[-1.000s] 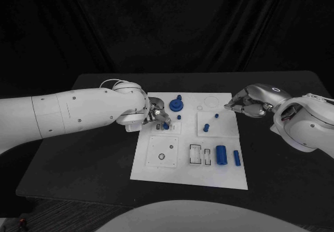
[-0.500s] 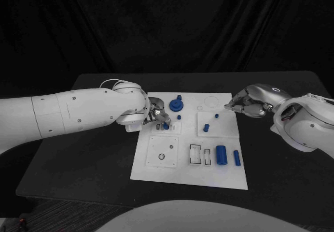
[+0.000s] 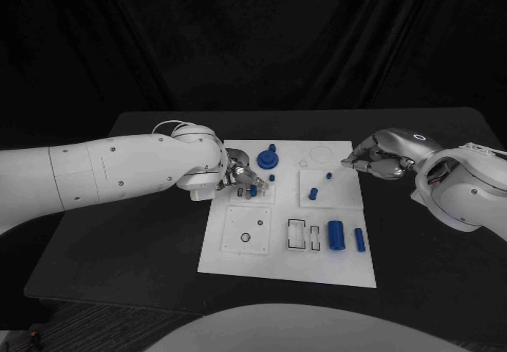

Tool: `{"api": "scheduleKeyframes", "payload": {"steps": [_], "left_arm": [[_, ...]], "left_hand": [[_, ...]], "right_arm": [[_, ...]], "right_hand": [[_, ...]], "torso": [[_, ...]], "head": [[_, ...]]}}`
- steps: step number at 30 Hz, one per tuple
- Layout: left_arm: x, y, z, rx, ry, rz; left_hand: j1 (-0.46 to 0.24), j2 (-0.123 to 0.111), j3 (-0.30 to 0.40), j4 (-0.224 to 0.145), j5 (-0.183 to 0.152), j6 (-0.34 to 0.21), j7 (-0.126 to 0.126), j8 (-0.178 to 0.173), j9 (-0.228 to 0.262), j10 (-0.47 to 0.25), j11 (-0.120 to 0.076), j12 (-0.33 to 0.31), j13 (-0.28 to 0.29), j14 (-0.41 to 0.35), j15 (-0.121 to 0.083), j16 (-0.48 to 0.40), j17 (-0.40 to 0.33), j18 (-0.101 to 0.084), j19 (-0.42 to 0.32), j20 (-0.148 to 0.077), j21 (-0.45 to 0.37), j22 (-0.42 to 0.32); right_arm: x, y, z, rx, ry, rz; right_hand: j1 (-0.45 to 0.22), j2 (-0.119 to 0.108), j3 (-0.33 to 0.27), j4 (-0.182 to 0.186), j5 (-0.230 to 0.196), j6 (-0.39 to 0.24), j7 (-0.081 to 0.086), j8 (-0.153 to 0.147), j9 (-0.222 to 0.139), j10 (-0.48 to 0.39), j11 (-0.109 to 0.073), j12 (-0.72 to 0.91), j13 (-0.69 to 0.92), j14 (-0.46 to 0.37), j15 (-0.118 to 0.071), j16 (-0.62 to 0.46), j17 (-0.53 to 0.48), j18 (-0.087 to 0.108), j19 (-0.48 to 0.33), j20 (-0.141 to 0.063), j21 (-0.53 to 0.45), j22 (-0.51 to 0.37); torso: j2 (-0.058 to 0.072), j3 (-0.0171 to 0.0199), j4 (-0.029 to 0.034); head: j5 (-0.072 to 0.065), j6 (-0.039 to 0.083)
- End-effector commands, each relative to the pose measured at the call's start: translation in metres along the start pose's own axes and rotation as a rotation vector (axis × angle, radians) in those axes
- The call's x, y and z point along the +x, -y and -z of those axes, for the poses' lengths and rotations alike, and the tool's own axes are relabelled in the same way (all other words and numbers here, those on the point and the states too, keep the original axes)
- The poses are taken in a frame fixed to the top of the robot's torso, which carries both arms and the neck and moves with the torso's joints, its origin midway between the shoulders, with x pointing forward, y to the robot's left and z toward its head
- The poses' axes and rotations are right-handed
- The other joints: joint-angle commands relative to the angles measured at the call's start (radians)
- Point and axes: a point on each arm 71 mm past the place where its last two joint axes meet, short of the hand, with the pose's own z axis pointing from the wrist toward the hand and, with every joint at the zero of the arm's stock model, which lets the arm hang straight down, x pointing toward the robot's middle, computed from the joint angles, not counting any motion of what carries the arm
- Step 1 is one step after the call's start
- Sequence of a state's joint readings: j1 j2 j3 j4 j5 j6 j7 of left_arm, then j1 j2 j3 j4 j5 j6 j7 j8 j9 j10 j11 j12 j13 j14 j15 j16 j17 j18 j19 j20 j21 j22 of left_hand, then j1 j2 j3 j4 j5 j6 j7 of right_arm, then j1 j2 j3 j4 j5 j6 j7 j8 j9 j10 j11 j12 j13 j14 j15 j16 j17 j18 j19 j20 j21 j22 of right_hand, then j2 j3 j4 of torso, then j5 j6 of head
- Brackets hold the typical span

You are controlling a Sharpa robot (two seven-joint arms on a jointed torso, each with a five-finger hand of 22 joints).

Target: Assemble the parts on the task board

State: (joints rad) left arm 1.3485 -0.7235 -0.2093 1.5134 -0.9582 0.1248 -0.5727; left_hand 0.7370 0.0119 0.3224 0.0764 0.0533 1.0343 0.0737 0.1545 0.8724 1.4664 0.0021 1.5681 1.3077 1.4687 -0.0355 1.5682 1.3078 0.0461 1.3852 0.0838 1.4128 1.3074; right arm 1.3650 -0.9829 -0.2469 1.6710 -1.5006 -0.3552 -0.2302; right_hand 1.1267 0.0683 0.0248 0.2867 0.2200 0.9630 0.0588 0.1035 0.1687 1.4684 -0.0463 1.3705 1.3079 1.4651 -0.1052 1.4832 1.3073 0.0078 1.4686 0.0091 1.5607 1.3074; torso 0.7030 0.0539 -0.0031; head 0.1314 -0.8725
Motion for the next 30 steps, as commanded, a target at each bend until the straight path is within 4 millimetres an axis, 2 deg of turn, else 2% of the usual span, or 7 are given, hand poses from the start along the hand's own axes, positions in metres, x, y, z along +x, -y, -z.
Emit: {"api": "scheduleKeyframes", "payload": {"steps": [1, 4, 10, 14, 16, 17, 30], "left_arm": [[0.0077, -0.0019, -0.0021, -0.016, -0.040, -0.012], [0.0073, -0.0029, -0.0019, -0.019, -0.036, -0.008], [0.0061, -0.0056, -0.0020, -0.030, -0.031, -0.003], [0.0060, -0.0064, -0.0018, -0.032, -0.030, -0.002], [0.0059, -0.0070, -0.0016, -0.034, -0.030, -0.002], [0.0059, -0.0073, -0.0015, -0.035, -0.030, -0.002], [0.0041, -0.0092, -0.0011, -0.028, -0.014, 0.011]], "left_hand": [[-0.014, 0.002, -0.024, 0.015, -0.005, 0.005, 0.002, -0.003, -0.001, 0.104, 0.010, 0.003, 0.263, 0.102, 0.008, 0.003, 0.263, 0.010, -0.006, -0.001, -0.004, 0.142], [-0.007, 0.007, -0.044, 0.024, -0.005, 0.025, -0.003, 0.009, 0.008, 0.104, 0.007, 0.003, 0.263, 0.102, 0.005, 0.003, 0.263, 0.010, -0.003, -0.001, -0.003, 0.144], [0.042, 0.031, -0.059, 0.016, 0.003, 0.038, -0.014, 0.042, 0.052, 0.104, -0.002, 0.003, 0.263, 0.102, -0.001, 0.003, 0.263, 0.009, 0.002, -0.006, -0.003, 0.149], [0.084, 0.047, -0.061, -0.003, 0.040, 0.027, -0.020, 0.068, 0.100, 0.104, -0.007, 0.003, 0.263, 0.102, -0.006, 0.003, 0.263, 0.009, 0.006, -0.011, -0.004, 0.153], [0.112, 0.050, -0.055, -0.025, 0.081, 0.022, -0.024, 0.084, 0.125, 0.104, -0.010, 0.003, 0.263, 0.102, -0.010, 0.003, 0.263, 0.009, 0.007, -0.014, -0.005, 0.155], [0.130, 0.054, -0.046, -0.040, 0.085, 0.015, -0.026, 0.088, 0.135, 0.104, -0.012, 0.003, 0.263, 0.102, -0.010, 0.003, 0.263, 0.009, 0.007, -0.015, -0.006, 0.155], [0.140, 0.062, -0.031, -0.055, 0.115, 0.001, -0.026, 0.095, 0.154, 0.104, -0.013, 0.003, 0.263, 0.102, -0.012, 0.003, 0.263, 0.009, 0.007, -0.017, -0.008, 0.157]], "right_arm": [[0.0016, 0.0013, 0.0003, 0.016, -0.007, 0.003], [0.0019, 0.0015, 0.0005, 0.016, -0.009, 0.003], [0.0022, 0.0016, 0.0006, 0.017, -0.011, 0.003], [0.0024, 0.0015, 0.0005, 0.016, -0.013, 0.003], [0.0025, 0.0014, 0.0005, 0.016, -0.014, 0.004], [0.0025, 0.0014, 0.0005, 0.016, -0.014, 0.004], [0.0028, 0.0013, 0.0004, 0.016, -0.015, 0.004]], "right_hand": [[0.008, 0.002, 0.000, 0.000, 0.006, 0.007, -0.003, -0.006, -0.001, 0.011, 0.006, -0.004, 0.037, 0.070, 0.007, -0.005, 0.069, -0.003, 0.093, 0.007, -0.005, 0.258], [0.008, 0.002, 0.000, 0.000, 0.006, 0.007, -0.003, -0.006, -0.001, 0.011, 0.006, -0.004, 0.037, 0.070, 0.007, -0.005, 0.069, -0.003, 0.093, 0.007, -0.005, 0.258], [0.008, 0.002, 0.000, 0.000, 0.006, 0.007, -0.003, -0.006, -0.001, 0.011, 0.006, -0.004, 0.037, 0.070, 0.007, -0.005, 0.069, -0.003, 0.093, 0.007, -0.005, 0.258], [0.008, 0.002, 0.000, 0.000, 0.006, 0.007, -0.003, -0.006, -0.001, 0.011, 0.006, -0.004, 0.037, 0.070, 0.007, -0.005, 0.069, -0.003, 0.093, 0.007, -0.005, 0.258], [0.008, 0.002, 0.000, 0.000, 0.006, 0.007, -0.003, -0.006, -0.001, 0.011, 0.006, -0.004, 0.037, 0.070, 0.007, -0.005, 0.069, -0.003, 0.093, 0.007, -0.005, 0.258], [0.008, 0.002, 0.000, 0.000, 0.006, 0.007, -0.003, -0.006, -0.001, 0.011, 0.006, -0.004, 0.037, 0.070, 0.007, -0.005, 0.069, -0.003, 0.093, 0.007, -0.005, 0.258], [0.009, 0.001, -0.001, 0.000, 0.007, 0.008, -0.003, -0.006, -0.001, 0.011, 0.006, -0.006, 0.035, 0.070, 0.007, -0.006, 0.067, -0.003, 0.092, 0.007, -0.006, 0.257]], "torso": [[0.000, 0.0004, 0.0001], [0.000, -0.0002, -0.0002], [0.000, -0.0002, 0.0006], [0.001, -0.0002, 0.0006], [0.001, -0.0003, 0.0005], [0.001, -0.0004, 0.0003], [0.001, -0.0003, 0.0008]], "head": [[0.000, 0.000], [0.001, 0.000], [0.000, 0.000], [0.000, 0.000], [0.001, 0.000], [0.001, 0.000], [0.000, 0.000]]}}
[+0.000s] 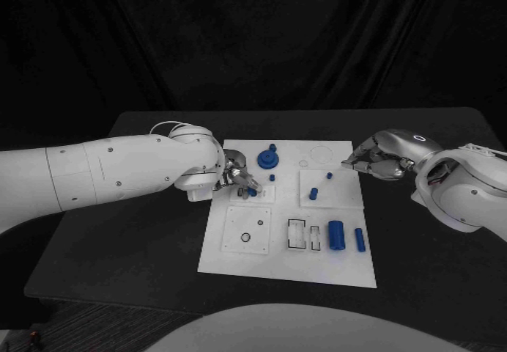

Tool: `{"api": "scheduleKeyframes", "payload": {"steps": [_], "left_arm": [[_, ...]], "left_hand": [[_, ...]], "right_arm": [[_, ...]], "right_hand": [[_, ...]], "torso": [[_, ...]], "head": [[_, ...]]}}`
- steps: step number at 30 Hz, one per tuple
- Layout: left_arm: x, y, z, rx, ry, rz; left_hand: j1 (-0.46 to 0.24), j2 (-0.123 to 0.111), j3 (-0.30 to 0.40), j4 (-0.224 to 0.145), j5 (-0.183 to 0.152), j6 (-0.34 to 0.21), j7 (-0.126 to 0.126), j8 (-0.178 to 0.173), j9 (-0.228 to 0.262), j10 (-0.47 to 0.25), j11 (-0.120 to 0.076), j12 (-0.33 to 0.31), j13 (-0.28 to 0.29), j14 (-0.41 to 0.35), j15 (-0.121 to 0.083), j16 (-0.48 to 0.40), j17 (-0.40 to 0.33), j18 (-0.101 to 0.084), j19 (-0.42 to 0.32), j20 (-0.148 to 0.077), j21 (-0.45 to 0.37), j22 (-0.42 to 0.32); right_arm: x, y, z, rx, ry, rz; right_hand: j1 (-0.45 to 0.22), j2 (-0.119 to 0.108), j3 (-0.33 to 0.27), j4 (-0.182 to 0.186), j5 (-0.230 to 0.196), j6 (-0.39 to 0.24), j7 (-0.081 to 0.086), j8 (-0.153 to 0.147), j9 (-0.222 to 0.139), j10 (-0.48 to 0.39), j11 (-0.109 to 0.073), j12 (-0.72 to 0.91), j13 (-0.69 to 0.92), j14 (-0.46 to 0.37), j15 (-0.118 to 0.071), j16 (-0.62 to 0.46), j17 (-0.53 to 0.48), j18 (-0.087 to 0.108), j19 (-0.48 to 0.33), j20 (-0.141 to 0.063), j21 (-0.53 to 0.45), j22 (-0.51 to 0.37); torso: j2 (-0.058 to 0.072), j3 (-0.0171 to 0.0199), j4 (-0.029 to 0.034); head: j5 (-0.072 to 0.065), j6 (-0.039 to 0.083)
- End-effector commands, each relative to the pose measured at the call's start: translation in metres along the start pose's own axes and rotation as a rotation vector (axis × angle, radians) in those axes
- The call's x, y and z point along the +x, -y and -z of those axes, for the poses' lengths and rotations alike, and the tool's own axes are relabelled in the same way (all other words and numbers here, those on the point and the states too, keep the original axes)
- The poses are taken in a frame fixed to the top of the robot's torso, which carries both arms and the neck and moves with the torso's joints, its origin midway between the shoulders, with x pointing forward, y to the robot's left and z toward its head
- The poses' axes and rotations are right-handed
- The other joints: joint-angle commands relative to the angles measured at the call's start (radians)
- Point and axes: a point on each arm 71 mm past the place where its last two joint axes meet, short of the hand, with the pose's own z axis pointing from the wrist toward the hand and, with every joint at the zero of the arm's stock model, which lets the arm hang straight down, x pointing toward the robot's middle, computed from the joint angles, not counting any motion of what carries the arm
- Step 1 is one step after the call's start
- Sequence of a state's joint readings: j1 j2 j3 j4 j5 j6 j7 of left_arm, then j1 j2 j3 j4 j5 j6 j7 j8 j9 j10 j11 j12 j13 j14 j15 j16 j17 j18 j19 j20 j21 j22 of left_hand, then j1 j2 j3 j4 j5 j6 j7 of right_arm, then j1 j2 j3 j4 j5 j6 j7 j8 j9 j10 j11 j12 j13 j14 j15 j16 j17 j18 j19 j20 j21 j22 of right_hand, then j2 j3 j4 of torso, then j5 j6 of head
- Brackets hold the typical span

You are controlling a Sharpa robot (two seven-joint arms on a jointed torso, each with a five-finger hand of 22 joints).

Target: Assemble the parts on the task board

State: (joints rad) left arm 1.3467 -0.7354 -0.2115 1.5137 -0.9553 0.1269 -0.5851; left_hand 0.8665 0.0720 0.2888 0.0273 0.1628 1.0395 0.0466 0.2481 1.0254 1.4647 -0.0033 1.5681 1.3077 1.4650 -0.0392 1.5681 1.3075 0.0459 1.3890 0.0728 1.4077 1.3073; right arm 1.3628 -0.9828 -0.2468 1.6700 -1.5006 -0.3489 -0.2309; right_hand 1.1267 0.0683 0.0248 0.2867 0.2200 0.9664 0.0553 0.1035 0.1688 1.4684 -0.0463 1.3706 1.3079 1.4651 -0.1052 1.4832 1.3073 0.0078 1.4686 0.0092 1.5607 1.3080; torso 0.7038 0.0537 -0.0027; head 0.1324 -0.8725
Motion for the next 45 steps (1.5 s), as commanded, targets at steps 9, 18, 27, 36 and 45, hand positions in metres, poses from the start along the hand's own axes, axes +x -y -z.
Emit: {"api": "scheduleKeyframes", "payload": {"steps": [9, 18, 27, 36, 45], "left_arm": [[0.004, -0.001, -0.002, 0.003, -0.011, 0.003], [0.004, 0.000, -0.002, 0.007, -0.018, -0.002], [0.003, -0.001, -0.002, 0.008, -0.004, 0.008], [0.001, -0.002, -0.002, 0.013, 0.013, 0.020], [-0.011, -0.006, 0.013, 0.047, 0.116, 0.035]], "left_hand": [[0.008, 0.001, 0.002, -0.006, 0.003, -0.006, 0.002, 0.002, 0.003, 0.106, -0.008, 0.003, 0.263, 0.106, -0.008, 0.003, 0.263, 0.009, 0.002, -0.006, -0.004, 0.157], [-0.066, -0.023, -0.067, 0.055, -0.113, -0.030, 0.020, -0.037, -0.018, 0.106, 0.007, 0.003, 0.263, 0.106, 0.003, 0.003, 0.263, 0.011, -0.003, 0.002, -0.015, 0.157], [-0.122, -0.051, -0.178, 0.141, -0.115, 0.010, 0.013, -0.008, 0.008, 0.106, 0.002, 0.003, 0.263, 0.106, 0.000, 0.003, 0.263, 0.010, -0.001, 0.002, -0.016, 0.163], [-0.077, -0.026, -0.232, 0.177, -0.115, -0.017, 0.010, 0.031, 0.070, 0.106, -0.001, 0.003, 0.263, 0.106, -0.003, 0.003, 0.263, 0.011, -0.001, -0.003, -0.020, 0.167], [-0.025, -0.015, -0.246, 0.170, -0.114, -0.019, 0.006, 0.052, 0.096, 0.106, -0.004, 0.003, 0.263, 0.106, -0.006, 0.003, 0.263, 0.007, 0.014, -0.004, -0.009, 0.175]], "right_arm": [[0.002, 0.001, 0.000, 0.015, -0.008, 0.003], [0.004, 0.002, 0.000, 0.017, -0.011, 0.002], [0.005, 0.003, 0.001, 0.019, -0.014, 0.001], [0.006, 0.003, 0.001, 0.021, -0.014, 0.001], [0.005, 0.005, 0.002, 0.025, -0.014, 0.000]], "right_hand": [[0.009, 0.001, -0.001, 0.000, 0.007, 0.004, 0.000, -0.006, -0.002, 0.011, 0.006, -0.006, 0.035, 0.070, 0.007, -0.006, 0.067, -0.003, 0.092, 0.007, -0.006, 0.257], [0.009, 0.002, -0.001, 0.001, 0.007, 0.005, 0.000, -0.007, -0.002, 0.011, 0.006, -0.008, 0.033, 0.070, 0.007, -0.005, 0.068, -0.003, 0.093, 0.007, -0.006, 0.257], [0.009, 0.002, -0.001, 0.001, 0.007, 0.005, 0.000, -0.007, -0.002, 0.011, 0.006, -0.008, 0.033, 0.070, 0.007, -0.005, 0.068, -0.003, 0.093, 0.007, -0.006, 0.257], [0.009, 0.002, -0.001, 0.001, 0.007, 0.005, 0.000, -0.007, -0.002, 0.011, 0.006, -0.008, 0.033, 0.070, 0.007, -0.005, 0.068, -0.003, 0.093, 0.007, -0.006, 0.257], [0.009, 0.002, -0.002, 0.001, 0.007, 0.006, 0.000, -0.006, -0.002, 0.011, 0.005, -0.009, 0.032, 0.070, 0.007, -0.006, 0.067, -0.003, 0.093, 0.007, -0.006, 0.257]], "torso": [[-0.001, 0.0003, 0.0000], [-0.002, 0.0006, -0.0005], [-0.002, 0.0002, -0.0005], [-0.001, 0.0002, -0.0003], [-0.001, 0.0002, -0.0003]], "head": [[-0.001, 0.000], [0.001, 0.000], [-0.001, 0.000], [-0.001, 0.000], [-0.003, 0.000]]}}
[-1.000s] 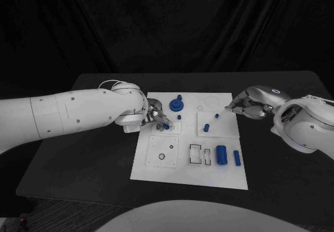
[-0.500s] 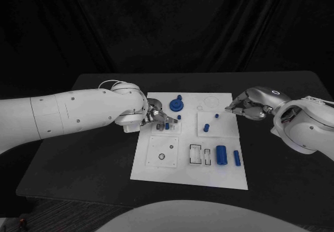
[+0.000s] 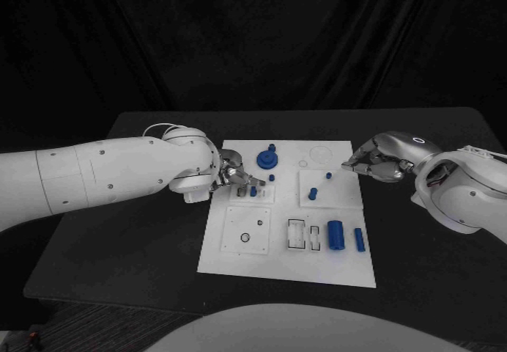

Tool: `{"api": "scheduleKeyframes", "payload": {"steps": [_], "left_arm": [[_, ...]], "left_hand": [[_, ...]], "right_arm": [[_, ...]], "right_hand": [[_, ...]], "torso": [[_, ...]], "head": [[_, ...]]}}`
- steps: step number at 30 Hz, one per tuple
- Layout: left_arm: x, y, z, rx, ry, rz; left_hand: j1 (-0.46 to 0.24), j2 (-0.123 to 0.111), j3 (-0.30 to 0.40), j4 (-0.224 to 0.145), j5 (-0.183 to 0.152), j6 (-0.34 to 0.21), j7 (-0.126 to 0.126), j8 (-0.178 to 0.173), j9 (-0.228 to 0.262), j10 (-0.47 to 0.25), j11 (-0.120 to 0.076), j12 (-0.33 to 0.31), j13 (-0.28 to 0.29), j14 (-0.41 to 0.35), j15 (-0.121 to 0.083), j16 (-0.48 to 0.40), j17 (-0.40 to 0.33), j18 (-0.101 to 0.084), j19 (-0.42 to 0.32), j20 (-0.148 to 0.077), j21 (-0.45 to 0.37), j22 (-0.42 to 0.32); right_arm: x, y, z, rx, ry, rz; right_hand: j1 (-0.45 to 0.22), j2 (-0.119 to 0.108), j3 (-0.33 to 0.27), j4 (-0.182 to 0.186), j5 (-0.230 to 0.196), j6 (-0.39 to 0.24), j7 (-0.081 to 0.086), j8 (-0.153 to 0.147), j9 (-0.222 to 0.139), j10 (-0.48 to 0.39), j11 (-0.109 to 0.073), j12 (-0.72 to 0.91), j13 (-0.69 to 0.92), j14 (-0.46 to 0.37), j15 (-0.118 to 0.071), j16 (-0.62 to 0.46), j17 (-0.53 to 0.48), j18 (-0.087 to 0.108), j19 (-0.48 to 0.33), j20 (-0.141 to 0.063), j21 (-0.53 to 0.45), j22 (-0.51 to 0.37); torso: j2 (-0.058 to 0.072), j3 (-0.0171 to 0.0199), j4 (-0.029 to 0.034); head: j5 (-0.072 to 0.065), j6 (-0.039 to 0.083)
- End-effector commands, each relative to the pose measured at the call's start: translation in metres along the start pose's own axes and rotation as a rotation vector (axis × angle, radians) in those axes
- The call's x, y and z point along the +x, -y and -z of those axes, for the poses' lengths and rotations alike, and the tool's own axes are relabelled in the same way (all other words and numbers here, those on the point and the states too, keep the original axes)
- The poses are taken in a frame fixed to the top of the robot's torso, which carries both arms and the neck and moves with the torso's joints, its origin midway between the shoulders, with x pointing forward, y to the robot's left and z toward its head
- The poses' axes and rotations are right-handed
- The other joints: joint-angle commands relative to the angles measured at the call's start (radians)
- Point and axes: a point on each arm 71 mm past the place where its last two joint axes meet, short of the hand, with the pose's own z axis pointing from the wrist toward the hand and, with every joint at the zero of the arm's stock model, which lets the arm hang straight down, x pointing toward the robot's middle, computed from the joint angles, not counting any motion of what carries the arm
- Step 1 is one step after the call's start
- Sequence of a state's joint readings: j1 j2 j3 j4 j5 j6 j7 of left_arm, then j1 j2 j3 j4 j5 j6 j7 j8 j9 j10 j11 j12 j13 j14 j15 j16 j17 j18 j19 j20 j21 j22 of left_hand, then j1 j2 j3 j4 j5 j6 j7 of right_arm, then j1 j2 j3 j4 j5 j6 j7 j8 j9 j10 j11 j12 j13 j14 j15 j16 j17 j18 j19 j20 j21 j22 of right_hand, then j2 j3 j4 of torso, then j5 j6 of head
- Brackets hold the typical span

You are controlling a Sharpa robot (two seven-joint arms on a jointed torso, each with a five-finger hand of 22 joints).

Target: Assemble the parts on the task board

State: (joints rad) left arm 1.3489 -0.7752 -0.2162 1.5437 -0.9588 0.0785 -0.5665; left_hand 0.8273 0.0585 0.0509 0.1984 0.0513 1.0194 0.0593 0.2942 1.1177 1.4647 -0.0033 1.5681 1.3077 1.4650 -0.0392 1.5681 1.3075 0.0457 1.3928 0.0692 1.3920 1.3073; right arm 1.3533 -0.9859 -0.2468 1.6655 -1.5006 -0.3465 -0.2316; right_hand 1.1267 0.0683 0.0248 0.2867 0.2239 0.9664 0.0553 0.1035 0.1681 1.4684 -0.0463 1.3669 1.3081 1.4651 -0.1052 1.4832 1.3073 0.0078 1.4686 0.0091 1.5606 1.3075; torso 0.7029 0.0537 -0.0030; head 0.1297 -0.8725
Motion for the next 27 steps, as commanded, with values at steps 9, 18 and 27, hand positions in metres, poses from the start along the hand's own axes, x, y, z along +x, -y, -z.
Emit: {"api": "scheduleKeyframes", "payload": {"steps": [9, 18, 27], "left_arm": [[-0.054, 0.000, 0.026, 0.024, 0.156, -0.033], [-0.084, -0.009, 0.018, -0.025, 0.187, -0.039], [-0.091, -0.018, 0.003, -0.070, 0.178, -0.036]], "left_hand": [[0.084, 0.007, -0.011, -0.028, 0.001, 0.001, -0.014, 0.022, 0.023, 0.106, -0.010, 0.003, 0.263, 0.106, -0.011, 0.003, 0.263, 0.006, 0.018, -0.005, 0.010, 0.180], [0.120, 0.016, -0.008, -0.043, 0.002, -0.026, -0.010, 0.016, 0.027, 0.106, -0.009, 0.003, 0.263, 0.106, -0.011, 0.003, 0.263, 0.005, 0.024, -0.006, 0.012, 0.183], [0.138, 0.026, -0.004, -0.049, 0.022, -0.036, -0.008, 0.016, 0.033, 0.106, -0.007, 0.003, 0.263, 0.106, -0.009, 0.003, 0.263, 0.005, 0.024, -0.004, 0.010, 0.184]], "right_arm": [[0.001, 0.003, 0.001, 0.022, -0.007, 0.003], [0.001, 0.002, 0.000, 0.019, -0.009, 0.004], [0.001, 0.002, 0.000, 0.017, -0.010, 0.005]], "right_hand": [[0.009, 0.002, -0.002, 0.001, 0.003, 0.006, 0.000, -0.006, -0.001, 0.010, 0.005, -0.007, 0.030, 0.070, 0.007, -0.006, 0.067, -0.003, 0.093, 0.007, -0.006, 0.257], [0.009, 0.002, -0.002, 0.001, 0.003, 0.006, 0.000, -0.007, -0.001, 0.014, 0.005, 0.002, 0.040, 0.071, 0.007, -0.002, 0.074, -0.005, 0.096, 0.007, 0.000, 0.259], [0.009, 0.002, -0.003, 0.002, 0.003, 0.006, 0.000, -0.007, -0.001, 0.013, 0.005, -0.001, 0.036, 0.071, 0.007, -0.003, 0.072, -0.004, 0.095, 0.007, -0.001, 0.259]], "torso": [[0.000, -0.0003, 0.0000], [0.003, 0.0015, -0.0011], [0.005, 0.0005, -0.0010]], "head": [[-0.006, 0.000], [-0.002, 0.000], [0.002, 0.000]]}}
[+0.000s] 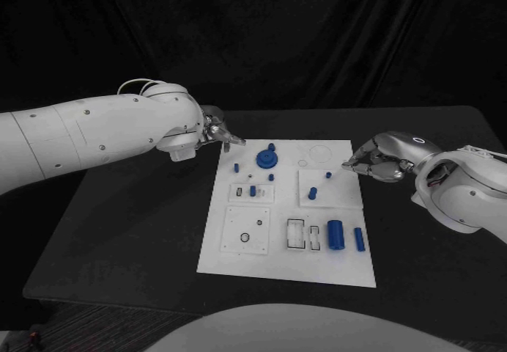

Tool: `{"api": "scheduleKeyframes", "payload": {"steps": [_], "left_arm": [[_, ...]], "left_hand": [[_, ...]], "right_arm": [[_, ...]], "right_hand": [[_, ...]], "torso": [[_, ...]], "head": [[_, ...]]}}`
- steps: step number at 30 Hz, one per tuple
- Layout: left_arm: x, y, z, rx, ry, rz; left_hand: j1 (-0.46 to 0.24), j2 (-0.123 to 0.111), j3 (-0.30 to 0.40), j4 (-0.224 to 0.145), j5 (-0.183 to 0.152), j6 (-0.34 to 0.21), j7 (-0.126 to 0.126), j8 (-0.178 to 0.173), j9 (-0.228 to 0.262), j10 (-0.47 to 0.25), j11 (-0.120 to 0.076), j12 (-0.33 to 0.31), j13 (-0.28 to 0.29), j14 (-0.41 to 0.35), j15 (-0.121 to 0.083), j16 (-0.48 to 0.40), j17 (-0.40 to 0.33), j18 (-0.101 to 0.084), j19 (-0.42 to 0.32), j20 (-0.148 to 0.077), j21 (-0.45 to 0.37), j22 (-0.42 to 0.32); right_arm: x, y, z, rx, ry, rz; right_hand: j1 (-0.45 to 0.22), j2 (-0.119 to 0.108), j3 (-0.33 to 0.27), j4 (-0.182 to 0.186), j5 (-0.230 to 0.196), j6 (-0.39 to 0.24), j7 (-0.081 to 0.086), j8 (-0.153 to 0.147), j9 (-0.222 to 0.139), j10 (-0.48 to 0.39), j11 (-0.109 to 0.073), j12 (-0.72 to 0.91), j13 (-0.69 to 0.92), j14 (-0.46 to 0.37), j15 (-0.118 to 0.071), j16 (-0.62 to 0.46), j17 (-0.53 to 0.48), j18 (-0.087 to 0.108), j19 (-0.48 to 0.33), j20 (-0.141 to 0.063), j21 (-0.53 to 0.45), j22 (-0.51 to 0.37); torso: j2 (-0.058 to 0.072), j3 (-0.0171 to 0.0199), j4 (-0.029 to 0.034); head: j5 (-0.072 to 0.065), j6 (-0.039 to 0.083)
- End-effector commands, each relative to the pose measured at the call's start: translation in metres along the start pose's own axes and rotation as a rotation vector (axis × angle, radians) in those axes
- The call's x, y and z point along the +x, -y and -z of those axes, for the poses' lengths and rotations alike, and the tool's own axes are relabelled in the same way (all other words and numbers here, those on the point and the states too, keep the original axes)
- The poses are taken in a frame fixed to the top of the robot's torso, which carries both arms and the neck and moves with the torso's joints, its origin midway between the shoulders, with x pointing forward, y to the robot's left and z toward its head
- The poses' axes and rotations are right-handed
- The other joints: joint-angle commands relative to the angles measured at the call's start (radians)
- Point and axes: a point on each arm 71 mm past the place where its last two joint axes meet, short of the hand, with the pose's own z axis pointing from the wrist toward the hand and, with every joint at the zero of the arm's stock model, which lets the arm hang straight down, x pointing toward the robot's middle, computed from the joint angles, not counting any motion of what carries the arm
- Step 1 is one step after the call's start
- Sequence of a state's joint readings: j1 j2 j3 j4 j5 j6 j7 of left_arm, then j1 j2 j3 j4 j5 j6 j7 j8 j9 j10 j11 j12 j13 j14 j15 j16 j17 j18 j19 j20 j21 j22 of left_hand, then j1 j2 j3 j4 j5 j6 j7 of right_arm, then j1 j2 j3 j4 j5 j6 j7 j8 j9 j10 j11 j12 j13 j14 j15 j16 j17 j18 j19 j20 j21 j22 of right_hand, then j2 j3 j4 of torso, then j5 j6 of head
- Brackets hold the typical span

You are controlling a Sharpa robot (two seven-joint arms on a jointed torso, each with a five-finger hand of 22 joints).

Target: Assemble the parts on the task board

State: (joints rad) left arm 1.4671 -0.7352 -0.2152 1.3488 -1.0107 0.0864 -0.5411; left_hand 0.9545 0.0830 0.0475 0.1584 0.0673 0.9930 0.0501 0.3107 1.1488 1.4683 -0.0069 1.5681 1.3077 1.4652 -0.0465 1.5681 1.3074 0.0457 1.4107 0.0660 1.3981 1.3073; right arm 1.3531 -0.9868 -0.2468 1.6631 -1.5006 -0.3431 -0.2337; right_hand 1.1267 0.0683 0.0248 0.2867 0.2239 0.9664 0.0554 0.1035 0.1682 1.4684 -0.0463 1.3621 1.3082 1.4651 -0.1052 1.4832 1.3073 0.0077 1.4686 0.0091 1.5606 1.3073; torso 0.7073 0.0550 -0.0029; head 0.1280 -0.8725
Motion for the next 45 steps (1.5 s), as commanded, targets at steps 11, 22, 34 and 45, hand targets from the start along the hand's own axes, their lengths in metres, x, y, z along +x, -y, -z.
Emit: {"api": "scheduleKeyframes", "payload": {"steps": [11, 22, 34, 45], "left_arm": [[0.012, -0.002, -0.016, -0.012, -0.069, -0.029], [0.028, -0.006, -0.023, -0.016, -0.109, -0.033], [0.035, -0.005, -0.021, 0.003, -0.122, -0.033], [0.037, -0.004, -0.020, 0.022, -0.127, -0.034]], "left_hand": [[0.018, 0.000, 0.000, -0.012, 0.012, -0.024, 0.004, -0.004, 0.003, 0.102, -0.001, 0.003, 0.263, 0.106, 0.000, 0.003, 0.263, 0.006, 0.003, 0.000, 0.000, 0.183], [0.016, 0.004, 0.000, -0.010, 0.015, -0.027, 0.005, -0.007, 0.002, 0.102, 0.000, 0.003, 0.263, 0.106, 0.001, 0.003, 0.263, 0.007, 0.000, 0.001, -0.004, 0.182], [0.007, 0.007, -0.004, -0.003, 0.016, -0.024, 0.006, -0.008, -0.001, 0.102, 0.002, 0.003, 0.263, 0.106, 0.002, 0.003, 0.263, 0.007, -0.001, 0.002, -0.005, 0.183], [0.020, 0.010, 0.002, -0.011, 0.062, -0.021, 0.006, -0.017, -0.012, 0.102, 0.003, 0.003, 0.263, 0.106, 0.004, 0.003, 0.263, 0.008, -0.005, 0.004, -0.012, 0.183]], "right_arm": [[0.002, 0.000, 0.000, 0.008, -0.006, 0.003], [0.002, 0.001, 0.000, 0.008, -0.004, 0.002], [0.002, 0.001, 0.000, 0.008, -0.004, 0.002], [0.002, 0.001, 0.000, 0.009, -0.006, 0.002]], "right_hand": [[0.009, 0.002, -0.003, 0.001, 0.004, 0.006, 0.000, -0.007, -0.002, 0.013, 0.005, 0.002, 0.035, 0.071, 0.007, -0.004, 0.071, -0.004, 0.094, 0.007, -0.003, 0.259], [0.010, 0.002, -0.003, 0.001, 0.004, 0.006, 0.000, -0.007, -0.002, 0.013, 0.005, 0.000, 0.032, 0.071, 0.007, -0.004, 0.070, -0.004, 0.094, 0.007, -0.004, 0.258], [0.010, 0.002, -0.003, 0.001, 0.004, 0.007, 0.000, -0.007, -0.002, 0.013, 0.005, 0.000, 0.032, 0.071, 0.006, -0.004, 0.070, -0.004, 0.094, 0.007, -0.003, 0.258], [0.010, 0.002, -0.003, 0.001, 0.004, 0.007, 0.000, -0.007, -0.002, 0.013, 0.005, 0.000, 0.032, 0.071, 0.006, -0.004, 0.070, -0.004, 0.094, 0.007, -0.003, 0.258]], "torso": [[0.001, -0.0055, -0.0009], [0.001, -0.0059, -0.0016], [0.001, -0.0053, -0.0013], [0.001, -0.0062, 0.0004]], "head": [[0.007, 0.000], [0.006, 0.000], [0.008, 0.000], [0.007, 0.000]]}}
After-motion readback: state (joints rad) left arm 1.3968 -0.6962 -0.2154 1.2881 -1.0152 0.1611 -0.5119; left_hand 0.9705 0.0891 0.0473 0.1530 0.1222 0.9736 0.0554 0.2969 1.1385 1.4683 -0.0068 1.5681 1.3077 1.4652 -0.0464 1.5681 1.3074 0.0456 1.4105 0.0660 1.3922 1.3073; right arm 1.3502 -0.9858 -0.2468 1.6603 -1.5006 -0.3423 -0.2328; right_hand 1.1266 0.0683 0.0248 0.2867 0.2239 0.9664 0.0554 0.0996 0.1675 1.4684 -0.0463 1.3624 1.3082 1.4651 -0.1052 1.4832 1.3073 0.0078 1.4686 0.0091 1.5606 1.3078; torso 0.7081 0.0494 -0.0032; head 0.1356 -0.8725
